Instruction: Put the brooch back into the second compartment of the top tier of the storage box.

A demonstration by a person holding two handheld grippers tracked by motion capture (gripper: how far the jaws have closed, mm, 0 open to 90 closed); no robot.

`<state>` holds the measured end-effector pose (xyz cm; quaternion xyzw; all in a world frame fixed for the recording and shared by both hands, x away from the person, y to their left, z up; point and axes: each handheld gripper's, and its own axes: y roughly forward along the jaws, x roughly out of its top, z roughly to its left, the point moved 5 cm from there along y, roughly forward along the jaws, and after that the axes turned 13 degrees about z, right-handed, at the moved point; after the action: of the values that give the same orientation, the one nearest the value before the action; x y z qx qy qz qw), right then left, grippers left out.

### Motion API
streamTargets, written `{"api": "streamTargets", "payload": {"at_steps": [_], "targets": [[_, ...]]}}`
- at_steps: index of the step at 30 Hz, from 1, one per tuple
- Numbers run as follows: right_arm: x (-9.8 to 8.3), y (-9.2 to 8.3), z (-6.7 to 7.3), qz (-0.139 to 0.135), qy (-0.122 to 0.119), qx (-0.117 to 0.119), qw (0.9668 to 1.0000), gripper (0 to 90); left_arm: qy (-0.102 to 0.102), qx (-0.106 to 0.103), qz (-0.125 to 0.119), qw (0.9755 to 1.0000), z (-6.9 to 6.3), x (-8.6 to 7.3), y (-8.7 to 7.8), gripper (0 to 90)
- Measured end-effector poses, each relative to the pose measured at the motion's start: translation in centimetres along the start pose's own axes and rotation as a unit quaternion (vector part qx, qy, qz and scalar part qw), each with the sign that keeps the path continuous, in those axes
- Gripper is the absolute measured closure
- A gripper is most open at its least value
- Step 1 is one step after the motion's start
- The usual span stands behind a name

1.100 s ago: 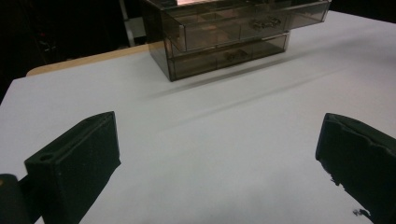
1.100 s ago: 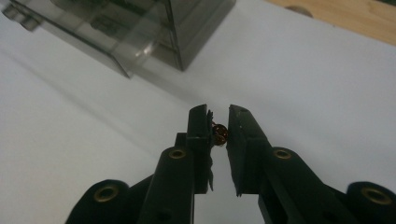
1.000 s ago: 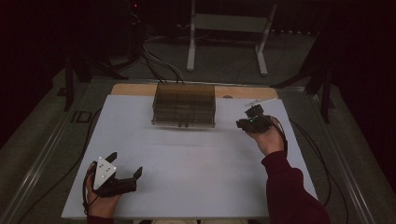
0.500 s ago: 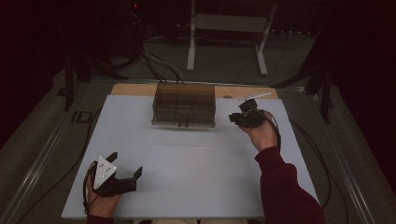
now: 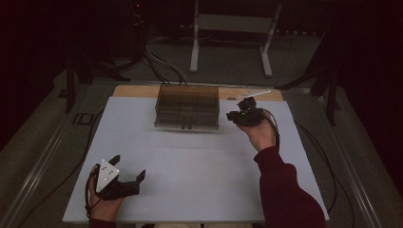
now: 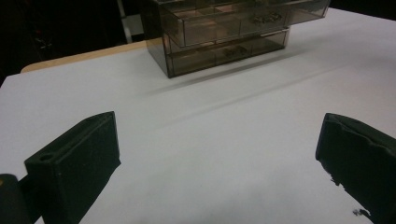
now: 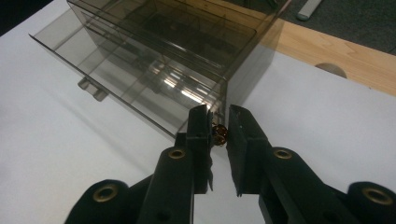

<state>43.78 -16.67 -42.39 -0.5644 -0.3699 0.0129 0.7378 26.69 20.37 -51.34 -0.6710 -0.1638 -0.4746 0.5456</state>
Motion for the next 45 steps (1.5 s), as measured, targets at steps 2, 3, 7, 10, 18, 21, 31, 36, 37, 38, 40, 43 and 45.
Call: {"api": "streamTargets", "payload": {"at_steps": [2,3,7,10,18,21,31,36,37,38,40,43,45], "targets": [[0.1,0.0,0.1,0.000,0.000,0.000,1.0000,79.8,0.000,0.000,0.000,1.0000,0.0,0.0,0.0,0.7],[0.4,0.0,0.4,-0.001,-0.002,0.001,1.0000,79.8,0.000,0.000,-0.001,1.0000,0.0,0.0,0.0,0.7],[0.9,0.1,0.8,-0.007,-0.004,0.004,1.0000,79.7,0.000,0.000,-0.001,1.0000,0.0,0.0,0.0,0.7],[1.3,0.2,1.0,-0.008,-0.007,0.005,0.9999,79.7,0.000,0.000,-0.001,1.0000,0.0,0.0,0.0,0.7],[2.2,0.5,1.6,-0.011,-0.010,0.009,0.9998,79.7,0.000,-0.001,0.000,1.0000,0.0,0.0,0.0,0.7],[2.6,0.6,1.9,-0.012,-0.012,0.008,0.9998,79.7,0.000,-0.001,0.000,1.0000,0.0,-0.1,0.0,0.7],[3.7,1.0,2.5,-0.015,-0.017,0.007,0.9997,79.7,0.001,-0.001,0.001,1.0000,0.0,-0.1,0.1,0.7],[4.2,1.2,3.0,-0.016,-0.022,0.009,0.9996,79.8,0.002,-0.002,0.002,1.0000,-0.1,-0.1,0.1,0.7],[4.3,1.3,3.1,-0.015,-0.023,0.011,0.9996,79.7,0.002,-0.003,0.002,1.0000,-0.1,-0.1,0.1,0.7],[4.4,1.4,3.2,-0.016,-0.024,0.011,0.9995,79.7,0.002,-0.003,0.001,1.0000,-0.1,-0.1,0.1,0.7],[4.5,1.7,3.3,-0.015,-0.025,0.012,0.9995,79.7,0.002,-0.003,0.001,1.0000,-0.1,-0.1,0.1,0.7],[4.7,2.0,3.6,-0.014,-0.028,0.012,0.9994,79.7,0.002,-0.003,0.002,1.0000,-0.1,-0.1,0.1,0.7],[4.8,2.2,3.8,-0.014,-0.030,0.013,0.9994,79.7,0.002,-0.003,0.002,1.0000,-0.1,-0.1,0.1,0.7]]}}
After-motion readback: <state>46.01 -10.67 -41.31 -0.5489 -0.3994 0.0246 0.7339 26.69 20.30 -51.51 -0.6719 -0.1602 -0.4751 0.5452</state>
